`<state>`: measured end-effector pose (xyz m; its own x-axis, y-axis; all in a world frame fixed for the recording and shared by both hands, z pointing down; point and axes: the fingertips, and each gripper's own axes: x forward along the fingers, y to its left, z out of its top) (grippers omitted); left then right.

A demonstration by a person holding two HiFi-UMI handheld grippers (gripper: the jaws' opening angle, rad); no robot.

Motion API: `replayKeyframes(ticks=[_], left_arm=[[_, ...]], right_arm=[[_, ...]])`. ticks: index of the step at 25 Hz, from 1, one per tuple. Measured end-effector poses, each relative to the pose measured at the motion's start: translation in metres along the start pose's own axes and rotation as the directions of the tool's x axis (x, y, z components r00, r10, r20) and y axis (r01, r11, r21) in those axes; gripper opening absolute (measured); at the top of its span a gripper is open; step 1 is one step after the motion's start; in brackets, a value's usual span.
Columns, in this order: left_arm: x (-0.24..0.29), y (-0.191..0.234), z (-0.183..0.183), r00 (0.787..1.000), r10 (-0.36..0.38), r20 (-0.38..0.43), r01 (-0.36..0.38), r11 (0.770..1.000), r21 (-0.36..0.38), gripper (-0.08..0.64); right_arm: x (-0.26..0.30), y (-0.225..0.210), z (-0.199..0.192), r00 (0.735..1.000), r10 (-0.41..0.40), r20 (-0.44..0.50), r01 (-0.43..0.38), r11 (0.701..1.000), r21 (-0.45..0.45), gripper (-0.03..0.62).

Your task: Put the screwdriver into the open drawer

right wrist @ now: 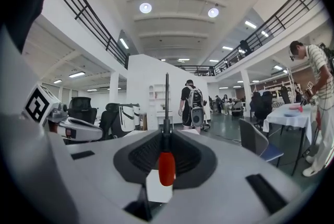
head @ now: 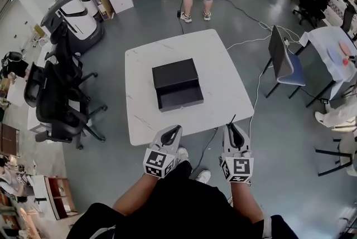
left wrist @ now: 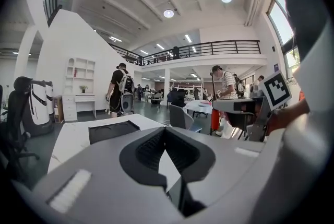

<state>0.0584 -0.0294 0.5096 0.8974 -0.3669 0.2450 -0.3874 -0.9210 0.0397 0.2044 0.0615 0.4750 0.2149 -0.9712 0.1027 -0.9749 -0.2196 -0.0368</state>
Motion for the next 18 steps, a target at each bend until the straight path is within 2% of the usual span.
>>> replayKeyframes(ticks=[3, 8, 18], left_arm=[[0.015, 0.019, 0.000, 1.000, 0.001, 0.002, -0.001, 1.000, -0.017, 0.008], [0.038, 0.046, 0.006, 1.000, 0.005, 0.014, -0.004, 0.999, -0.050, 0.008], [0.068, 0.101, 0.006, 0.999, 0.023, 0.024, -0.020, 0.994, -0.108, 0.008]], right_arm=[[0.022, 0.003, 0.003, 1.000, 0.011, -0.011, -0.012, 1.000, -0.027, 0.058], [0.056, -0.001, 0.006, 1.000, 0.008, -0.025, -0.008, 1.000, -0.022, 0.058], [0.119, 0.019, 0.010, 0.996, 0.051, -0.073, -0.061, 0.989, -0.135, 0.058]])
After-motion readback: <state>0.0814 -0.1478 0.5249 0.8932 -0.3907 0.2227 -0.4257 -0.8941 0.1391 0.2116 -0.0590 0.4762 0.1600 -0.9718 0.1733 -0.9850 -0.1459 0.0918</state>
